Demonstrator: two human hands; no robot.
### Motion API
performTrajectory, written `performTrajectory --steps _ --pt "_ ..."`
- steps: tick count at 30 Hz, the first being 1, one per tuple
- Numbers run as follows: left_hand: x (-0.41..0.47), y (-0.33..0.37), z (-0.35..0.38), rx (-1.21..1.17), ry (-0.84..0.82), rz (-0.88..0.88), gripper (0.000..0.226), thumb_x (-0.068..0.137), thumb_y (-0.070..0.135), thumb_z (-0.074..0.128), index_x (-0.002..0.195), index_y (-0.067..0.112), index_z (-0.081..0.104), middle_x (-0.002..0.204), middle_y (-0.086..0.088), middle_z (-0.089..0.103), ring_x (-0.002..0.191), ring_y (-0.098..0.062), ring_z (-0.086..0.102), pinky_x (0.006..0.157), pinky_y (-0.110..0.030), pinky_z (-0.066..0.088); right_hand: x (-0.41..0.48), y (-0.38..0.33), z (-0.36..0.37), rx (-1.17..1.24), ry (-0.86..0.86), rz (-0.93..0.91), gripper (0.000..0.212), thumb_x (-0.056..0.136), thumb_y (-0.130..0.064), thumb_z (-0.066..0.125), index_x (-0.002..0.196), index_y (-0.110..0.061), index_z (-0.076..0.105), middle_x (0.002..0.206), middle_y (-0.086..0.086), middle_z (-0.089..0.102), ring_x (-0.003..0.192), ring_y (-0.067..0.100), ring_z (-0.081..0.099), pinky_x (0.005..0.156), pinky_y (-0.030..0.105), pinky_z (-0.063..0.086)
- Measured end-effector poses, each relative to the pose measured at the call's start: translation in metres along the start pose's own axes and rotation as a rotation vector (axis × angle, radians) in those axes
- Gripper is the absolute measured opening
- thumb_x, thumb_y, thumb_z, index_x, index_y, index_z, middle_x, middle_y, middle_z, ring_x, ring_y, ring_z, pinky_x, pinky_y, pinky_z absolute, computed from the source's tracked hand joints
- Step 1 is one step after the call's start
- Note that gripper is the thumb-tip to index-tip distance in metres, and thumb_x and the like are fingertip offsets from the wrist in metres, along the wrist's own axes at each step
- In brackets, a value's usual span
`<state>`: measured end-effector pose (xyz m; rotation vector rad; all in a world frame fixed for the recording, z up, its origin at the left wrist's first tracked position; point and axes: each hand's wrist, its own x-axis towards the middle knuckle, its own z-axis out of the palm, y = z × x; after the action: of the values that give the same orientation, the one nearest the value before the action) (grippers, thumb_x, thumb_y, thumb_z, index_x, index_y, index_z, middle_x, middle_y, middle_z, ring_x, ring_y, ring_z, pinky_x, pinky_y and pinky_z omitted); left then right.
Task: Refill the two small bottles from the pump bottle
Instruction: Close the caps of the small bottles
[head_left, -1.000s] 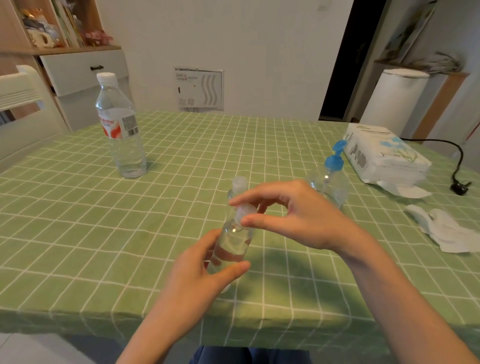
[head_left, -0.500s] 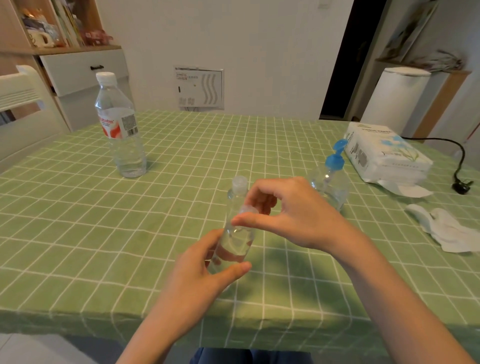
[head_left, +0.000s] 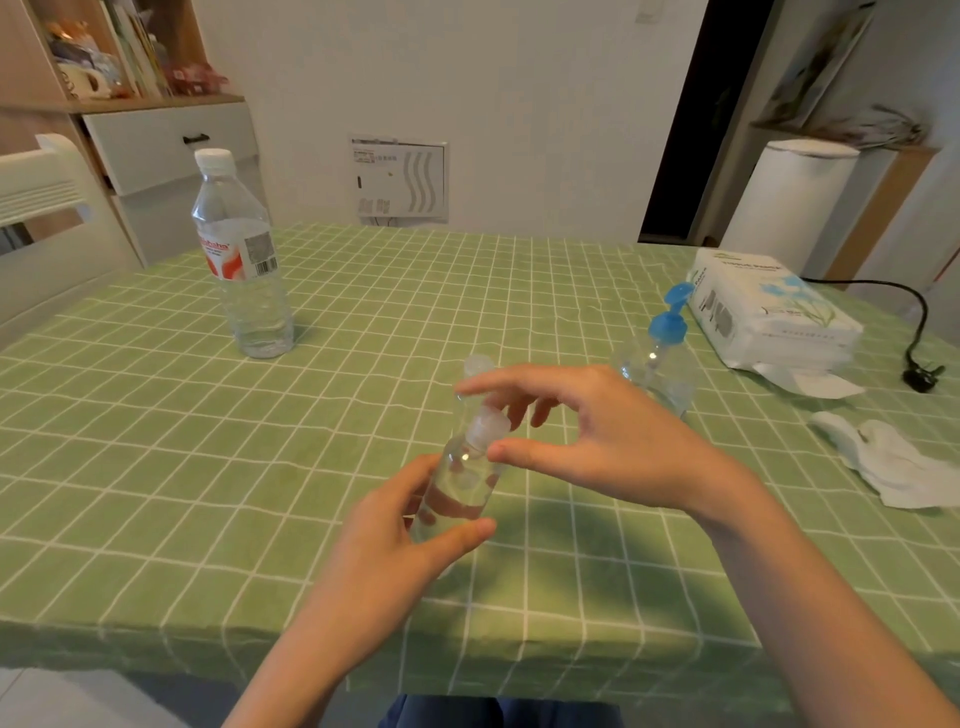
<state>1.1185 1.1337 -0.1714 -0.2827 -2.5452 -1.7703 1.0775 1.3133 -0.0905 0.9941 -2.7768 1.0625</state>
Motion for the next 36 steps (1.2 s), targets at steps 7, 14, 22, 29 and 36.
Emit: performTrajectory --steps 7,14,22,29,36 --pt "-0.001 -0.001 0.003 0.015 -0.003 -0.021 0.036 0.068 0.035 0.075 0.102 0.038 0.062 0.092 0.022 0.07 0.082 0.004 0.064 0.076 -0.023 0.046 -0.001 0.001 0.002 0.008 0.015 0.061 0.037 0.076 -0.048 0.068 0.111 -0.036 0.061 0.086 -0.015 0.065 0.079 0.001 0.058 0.072 0.015 0.045" --pt "0.0 0.001 0.002 0.041 -0.007 -0.008 0.037 0.07 0.033 0.075 0.104 0.038 0.061 0.093 0.023 0.07 0.084 0.004 0.063 0.08 -0.026 0.049 0.0 0.003 0.002 -0.02 0.051 0.083 0.038 0.074 -0.059 0.06 0.095 -0.028 0.066 0.075 -0.007 0.068 0.071 0.006 0.06 0.065 0.018 0.046" --pt "-0.001 0.0 0.001 0.04 -0.014 0.022 0.036 0.07 0.031 0.076 0.102 0.039 0.061 0.092 0.025 0.069 0.084 0.006 0.063 0.073 -0.011 0.045 0.0 0.001 0.002 -0.061 0.041 0.063 0.028 0.076 -0.048 0.068 0.091 -0.025 0.066 0.074 -0.007 0.067 0.071 0.006 0.061 0.068 0.022 0.047" --pt "0.001 -0.002 0.0 0.027 -0.001 0.034 0.036 0.069 0.03 0.077 0.102 0.038 0.062 0.091 0.021 0.07 0.083 0.004 0.063 0.074 -0.017 0.044 -0.002 0.0 0.004 -0.081 0.029 0.02 0.031 0.079 -0.039 0.071 0.107 -0.028 0.069 0.077 -0.014 0.066 0.079 -0.002 0.058 0.072 0.009 0.042" --pt "0.0 -0.006 0.003 0.029 0.008 0.038 0.032 0.071 0.026 0.076 0.099 0.035 0.063 0.088 0.02 0.07 0.08 0.005 0.062 0.068 -0.01 0.041 -0.001 0.002 0.014 -0.121 0.093 0.026 0.03 0.078 -0.038 0.072 0.102 -0.019 0.072 0.078 0.002 0.071 0.072 0.012 0.06 0.069 0.022 0.044"
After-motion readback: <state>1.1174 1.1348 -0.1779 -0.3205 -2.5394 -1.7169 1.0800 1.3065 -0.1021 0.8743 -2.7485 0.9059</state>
